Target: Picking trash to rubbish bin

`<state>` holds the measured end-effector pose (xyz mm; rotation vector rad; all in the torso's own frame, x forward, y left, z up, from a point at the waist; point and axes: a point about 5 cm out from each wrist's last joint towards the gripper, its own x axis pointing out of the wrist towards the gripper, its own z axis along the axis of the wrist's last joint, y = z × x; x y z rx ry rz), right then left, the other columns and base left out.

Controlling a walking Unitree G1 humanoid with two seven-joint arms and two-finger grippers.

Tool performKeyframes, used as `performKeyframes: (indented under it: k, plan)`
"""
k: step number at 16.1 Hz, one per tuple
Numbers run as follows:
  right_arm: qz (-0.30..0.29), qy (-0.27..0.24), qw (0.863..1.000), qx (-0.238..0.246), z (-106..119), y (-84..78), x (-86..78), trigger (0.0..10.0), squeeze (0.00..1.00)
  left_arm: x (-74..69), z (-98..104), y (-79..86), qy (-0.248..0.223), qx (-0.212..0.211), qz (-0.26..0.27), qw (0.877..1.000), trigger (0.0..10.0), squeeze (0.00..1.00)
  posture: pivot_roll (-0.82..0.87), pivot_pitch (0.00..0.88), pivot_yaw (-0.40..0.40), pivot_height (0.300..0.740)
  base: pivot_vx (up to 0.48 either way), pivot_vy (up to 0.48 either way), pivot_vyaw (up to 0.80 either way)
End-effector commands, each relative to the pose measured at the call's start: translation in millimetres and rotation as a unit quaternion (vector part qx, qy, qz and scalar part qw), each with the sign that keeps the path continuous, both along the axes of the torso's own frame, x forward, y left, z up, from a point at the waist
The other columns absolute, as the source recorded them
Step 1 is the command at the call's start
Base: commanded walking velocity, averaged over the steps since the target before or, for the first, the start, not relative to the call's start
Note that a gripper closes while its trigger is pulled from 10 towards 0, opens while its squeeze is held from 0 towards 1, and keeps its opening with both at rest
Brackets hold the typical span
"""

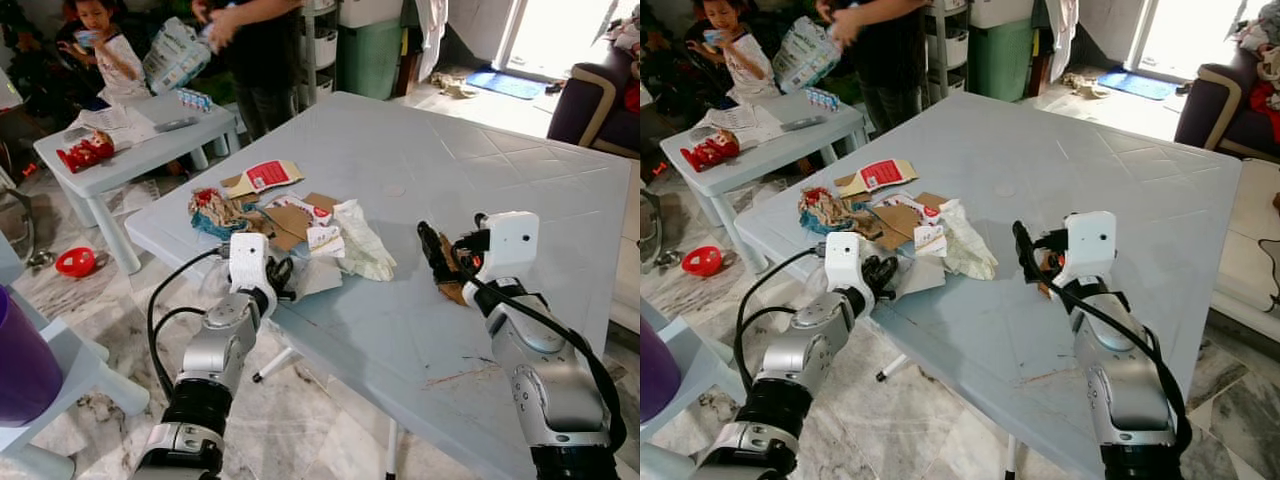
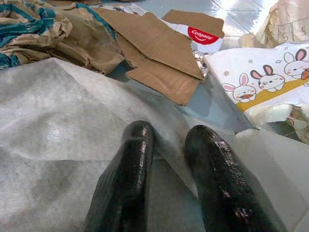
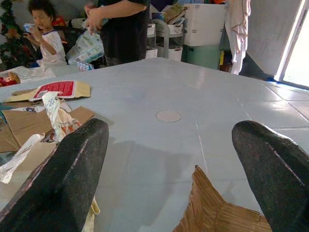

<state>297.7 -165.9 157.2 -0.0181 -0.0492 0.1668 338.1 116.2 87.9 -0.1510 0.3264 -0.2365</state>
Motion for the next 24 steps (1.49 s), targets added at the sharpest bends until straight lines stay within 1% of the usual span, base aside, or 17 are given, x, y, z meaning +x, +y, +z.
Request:
performKeyframes:
  k: [1, 5, 10, 13, 15, 17, 18, 21, 22, 23, 24]
  plan:
    - [0.007, -0.004, 1.0, 0.0, 4, 2.1, -0.2, 10.0, 0.0, 2.8, 4, -2.6, -0.008, 0.001, -0.006, 1.0, 0.0, 0.0, -0.1, 0.018, 0.014, 0.74, 0.0, 0.0, 0.0]
    - [0.012, -0.002, 1.0, 0.001, 3, 4.6, -0.1, 10.0, 0.0, 1.9, 4, -6.1, -0.012, -0.004, -0.012, 1.0, 0.0, 0.0, -0.1, 0.014, 0.014, 0.74, 0.0, 0.0, 0.0]
    - [0.02, 0.013, 1.0, 0.003, -2, 5.6, -0.8, 10.0, 0.0, -1.6, 3, -5.7, -0.015, -0.003, -0.013, 1.0, 0.0, 0.0, -0.1, 0.013, 0.013, 0.74, 0.0, 0.0, 0.0]
    - [0.008, 0.036, 0.999, -0.016, -11, 3.3, 0.2, 10.0, 0.0, -10.7, 8, -5.5, -0.044, -0.002, -0.011, 0.999, 0.0, 0.0, -0.09, 0.008, 0.01, 0.74, 0.0, 0.0, 0.0]
    - [-0.005, 0.063, 0.997, -0.033, -20, -1.6, 3.4, 10.0, 0.0, -21.3, 10, -8.7, -0.061, -0.01, -0.012, 0.998, 0.0, 0.0, -0.08, 0.005, 0.008, 0.74, 0.0, 0.0, 0.0]
    - [-0.009, 0.089, 0.995, -0.049, -30, -3.7, 4.9, 10.0, 0.0, -28.6, 15, -12.2, -0.079, -0.01, -0.013, 0.997, 0.0, 0.0, -0.07, 0.001, 0.005, 0.74, 0.0, 0.0, 0.0]
    - [-0.016, 0.114, 0.992, -0.06, -39, -5.4, 5.4, 10.0, 0.0, -34.0, 19, -16.5, -0.093, -0.011, -0.018, 0.995, 0.0, 0.0, -0.06, 0.0, 0.003, 0.74, 0.0, 0.0, 0.0]
    - [-0.016, 0.138, 0.988, -0.068, -51, -4.9, 7.1, 10.0, 0.0, -39.0, 23, -22.4, -0.102, -0.014, -0.03, 0.994, 0.0, 0.0, -0.06, 0.0, 0.002, 0.74, 0.0, 0.0, 0.0]
    - [-0.017, 0.163, 0.984, -0.071, -60, -4.0, 7.9, 7.4, 0.0, -40.9, 25, -26.5, -0.11, -0.012, -0.045, 0.993, 0.0, 0.0, -0.05, 0.0, 0.001, 0.74, 0.0, 0.0, 0.0]
    - [-0.025, 0.162, 0.985, -0.061, -61, -5.1, 8.3, 0.0, 0.0, -40.8, 26, -27.5, -0.113, -0.013, -0.047, 0.992, 0.0, 0.0, -0.05, 0.0, 0.002, 0.74, 0.0, 0.0, 0.0]
    - [-0.027, 0.159, 0.985, -0.057, -61, -5.3, 8.8, 0.0, 0.0, -40.9, 27, -27.8, -0.114, -0.014, -0.048, 0.992, 0.0, 0.0, -0.05, 0.0, 0.003, 0.74, 0.0, 0.0, 0.0]
